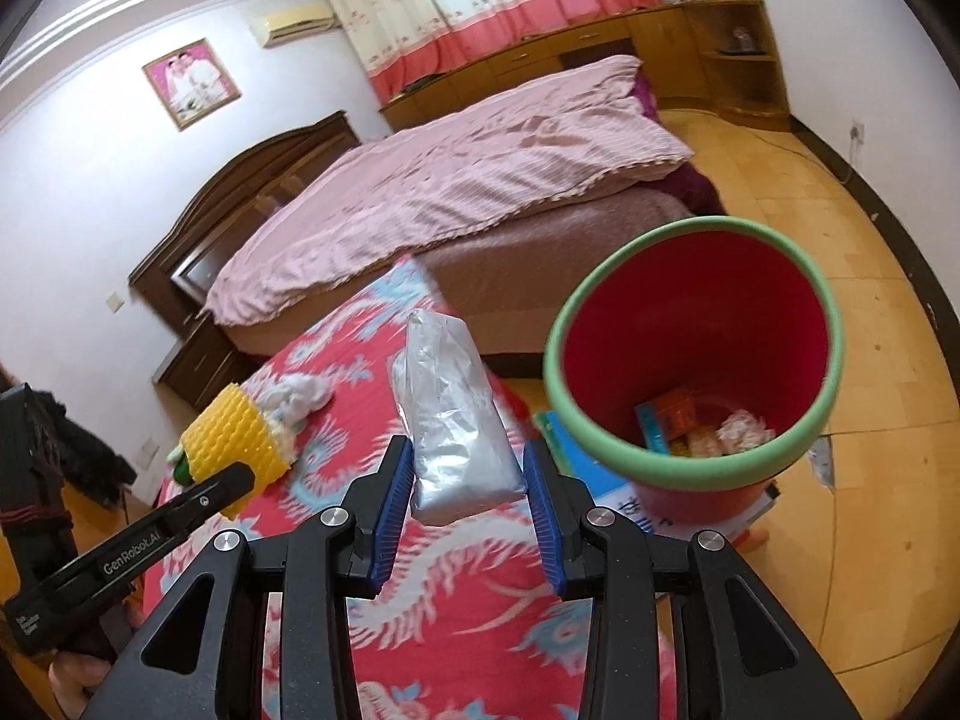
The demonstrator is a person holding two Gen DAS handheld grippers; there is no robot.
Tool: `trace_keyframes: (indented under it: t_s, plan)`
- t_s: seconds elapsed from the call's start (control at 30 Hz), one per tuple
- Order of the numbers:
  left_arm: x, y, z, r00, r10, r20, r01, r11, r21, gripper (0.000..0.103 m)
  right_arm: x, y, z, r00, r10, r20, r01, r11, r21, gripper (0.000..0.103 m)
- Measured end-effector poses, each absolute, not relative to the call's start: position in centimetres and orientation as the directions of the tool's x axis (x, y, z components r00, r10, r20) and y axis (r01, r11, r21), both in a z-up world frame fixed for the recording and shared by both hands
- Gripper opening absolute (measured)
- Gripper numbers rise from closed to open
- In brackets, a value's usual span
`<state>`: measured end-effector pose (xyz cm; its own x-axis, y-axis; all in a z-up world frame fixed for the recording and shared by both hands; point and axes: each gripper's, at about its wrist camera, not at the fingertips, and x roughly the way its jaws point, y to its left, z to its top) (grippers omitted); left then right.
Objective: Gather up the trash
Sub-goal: 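Carry both items over the red bucket and open both grippers to drop them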
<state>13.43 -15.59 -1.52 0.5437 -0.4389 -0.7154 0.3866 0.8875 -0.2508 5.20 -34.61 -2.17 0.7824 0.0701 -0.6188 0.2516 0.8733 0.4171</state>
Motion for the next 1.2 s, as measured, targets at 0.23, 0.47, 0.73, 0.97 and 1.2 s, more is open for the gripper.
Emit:
trace_keyframes:
  t_s: [0.23,0.47,0.73,0.97,1.2]
  plan:
    - [14.1,-19.9,-1.7,0.506,-0.457,-0.731,0.449,0.864,-0.229,0.014,4.6,-37.9,-2.4,0.783,0.008,-0.622,0.320,0.852,0.414,0.039]
    - [15.0,-24.4,-2.4,0.466,-0.465,-0.752,0.508,0.837,-0.203,0.014,4.5,-40.8,-2.9,0.773,-0.044,-0.632,0.377,0.834,0.403,0.039]
    - [16.5,-28.8,-4.3,0.418,-0.458,-0.785,0.554,0.813,-0.180,0.014,5.2,-43.6,-4.4,0.753,-0.071,-0.654,0.428,0.808,0.404,0.039]
    - [17.3,-32.1,-6.1,0.369,-0.458,-0.809,0.592,0.786,-0.176,0.014,5.6,-45.6,-5.8,0.729,-0.089,-0.678,0.471,0.785,0.403,0.039]
    - [17.7,-34.6,-7.2,0.338,-0.461,-0.820,0.626,0.761,-0.170,0.014,5.9,-47.3,-6.6,0.713,-0.108,-0.693,0.501,0.770,0.396,0.039]
